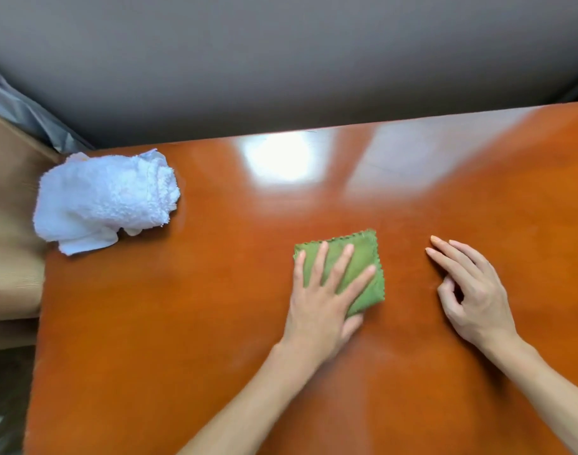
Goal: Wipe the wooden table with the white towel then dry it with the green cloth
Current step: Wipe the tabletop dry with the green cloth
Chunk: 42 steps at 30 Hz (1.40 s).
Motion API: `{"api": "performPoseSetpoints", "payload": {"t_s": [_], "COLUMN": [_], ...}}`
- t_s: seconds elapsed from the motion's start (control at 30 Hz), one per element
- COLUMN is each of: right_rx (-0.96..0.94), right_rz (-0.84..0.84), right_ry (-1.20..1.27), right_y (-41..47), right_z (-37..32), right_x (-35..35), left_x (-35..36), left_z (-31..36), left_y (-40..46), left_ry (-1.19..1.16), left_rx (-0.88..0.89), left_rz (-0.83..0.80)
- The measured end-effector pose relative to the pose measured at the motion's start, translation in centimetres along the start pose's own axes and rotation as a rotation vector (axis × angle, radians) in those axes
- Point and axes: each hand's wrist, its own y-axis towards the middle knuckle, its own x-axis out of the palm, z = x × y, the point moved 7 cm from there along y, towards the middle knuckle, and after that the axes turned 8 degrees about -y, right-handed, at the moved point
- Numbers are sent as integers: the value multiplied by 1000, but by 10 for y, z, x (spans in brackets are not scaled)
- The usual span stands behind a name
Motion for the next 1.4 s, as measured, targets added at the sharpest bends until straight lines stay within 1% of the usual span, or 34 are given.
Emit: {"api": "performPoseSetpoints", "payload": {"t_s": [0.07,0.13,0.17,0.23,0.3,0.37,0.43,0.5,0.57,0.63,0.7,0.8,0.87,0.93,0.97,1.03,1.13,1.2,1.3,1.4], "right_rx": [2,8,10,11,12,12,6,-4,15,82,111,13,-65,-145,-178,-215,-171,-114,-64,-34], "right_rz": [3,5,9,17,21,21,12,-9,-19,-16,-22,-56,-85,-104,-110,-109,-41,6,21,9], "right_ry": [1,3,5,6,4,-5,-24,-68,-96,-113,-118,-53,4,28,38,46,-43,-37,28,110], "right_y": [-1,-1,-1,-1,-1,-2,-2,-2,-1,3,12,32,44,50,52,56,55,52,54,56], "right_z": [0,1,1,1,1,2,1,0,-6,-21,-54,-119,-151,-165,-164,-148,-99,-72,-62,-61], "right_x": [0,-1,-1,-1,-1,0,1,3,6,11,18,35,48,57,59,57,44,36,36,35], "left_x": [12,16,16,8,-7,-22,-35,-46,-50,-48,-43,-24,-12,2,7,6,-7,-15,-23,-22], "left_z": [13,5,-8,-47,-90,-129,-156,-170,-172,-159,-131,-87,-69,-64,-71,-100,-150,-165,-158,-122], "left_y": [-47,-83,-94,-103,-95,-73,-42,-10,14,27,26,-10,-52,-101,-126,-167,-192,-177,-126,-64], "left_ry": [36,57,52,7,-42,-56,-49,-47,-60,-53,-22,-34,-52,-12,9,-2,-80,-112,-142,-149], "left_rx": [24,24,-1,-115,-261,-363,-410,-432,-471,-485,-399,-244,-199,-195,-217,-325,-506,-575,-624,-536], "left_rz": [-40,-51,-52,-13,59,110,142,158,147,129,117,110,109,47,18,19,62,115,212,221]}}
